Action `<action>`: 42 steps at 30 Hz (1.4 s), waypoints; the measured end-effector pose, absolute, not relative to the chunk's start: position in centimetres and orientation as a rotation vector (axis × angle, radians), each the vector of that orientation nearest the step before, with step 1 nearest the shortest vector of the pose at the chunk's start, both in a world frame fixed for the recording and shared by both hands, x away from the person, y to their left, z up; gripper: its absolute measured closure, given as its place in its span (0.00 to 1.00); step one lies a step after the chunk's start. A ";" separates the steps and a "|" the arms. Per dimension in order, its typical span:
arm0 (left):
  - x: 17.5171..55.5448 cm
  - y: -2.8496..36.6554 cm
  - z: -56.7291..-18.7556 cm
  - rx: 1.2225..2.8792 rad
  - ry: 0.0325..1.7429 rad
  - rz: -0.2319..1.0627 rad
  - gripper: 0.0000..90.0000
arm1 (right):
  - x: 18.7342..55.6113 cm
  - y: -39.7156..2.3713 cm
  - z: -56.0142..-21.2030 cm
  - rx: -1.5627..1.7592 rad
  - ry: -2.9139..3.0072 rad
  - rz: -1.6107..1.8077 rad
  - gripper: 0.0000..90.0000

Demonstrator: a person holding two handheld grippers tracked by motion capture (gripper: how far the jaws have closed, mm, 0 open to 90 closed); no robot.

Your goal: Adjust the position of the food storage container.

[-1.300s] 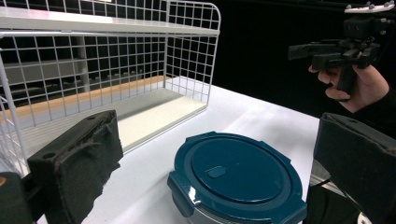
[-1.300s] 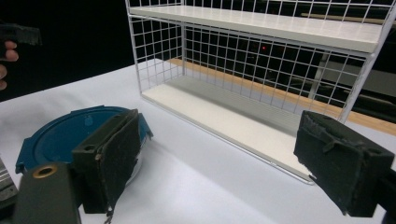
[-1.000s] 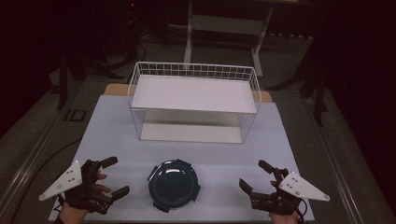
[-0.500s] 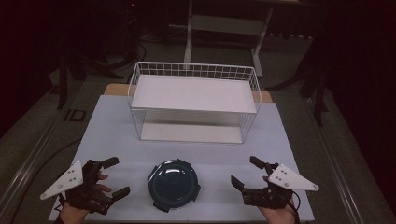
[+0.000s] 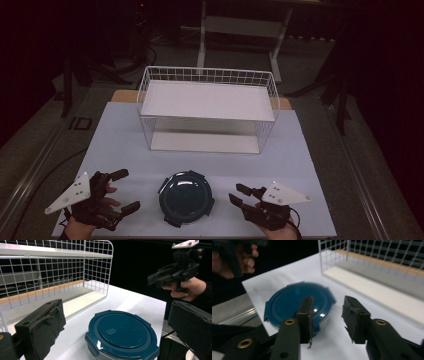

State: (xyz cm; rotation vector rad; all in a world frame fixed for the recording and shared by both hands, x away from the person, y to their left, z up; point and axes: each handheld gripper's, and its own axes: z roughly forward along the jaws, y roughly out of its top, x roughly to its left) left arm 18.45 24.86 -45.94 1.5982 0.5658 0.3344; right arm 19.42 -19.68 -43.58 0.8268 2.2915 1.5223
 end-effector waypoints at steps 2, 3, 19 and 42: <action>18.5 24.8 -46.0 1.599 0.566 0.334 0.01 | 19.3 -19.0 -44.4 0.834 2.322 1.525 0.75; 18.5 24.8 -46.0 1.598 0.566 0.332 0.01 | 19.3 -18.7 -44.7 0.834 2.337 1.521 0.77; 18.5 24.7 -46.1 1.611 0.559 0.334 0.01 | 18.1 -14.7 -49.3 0.735 2.581 1.473 1.00; 18.6 24.6 -46.3 1.619 0.555 0.322 0.01 | 19.9 -14.9 -49.8 0.719 2.575 1.411 1.00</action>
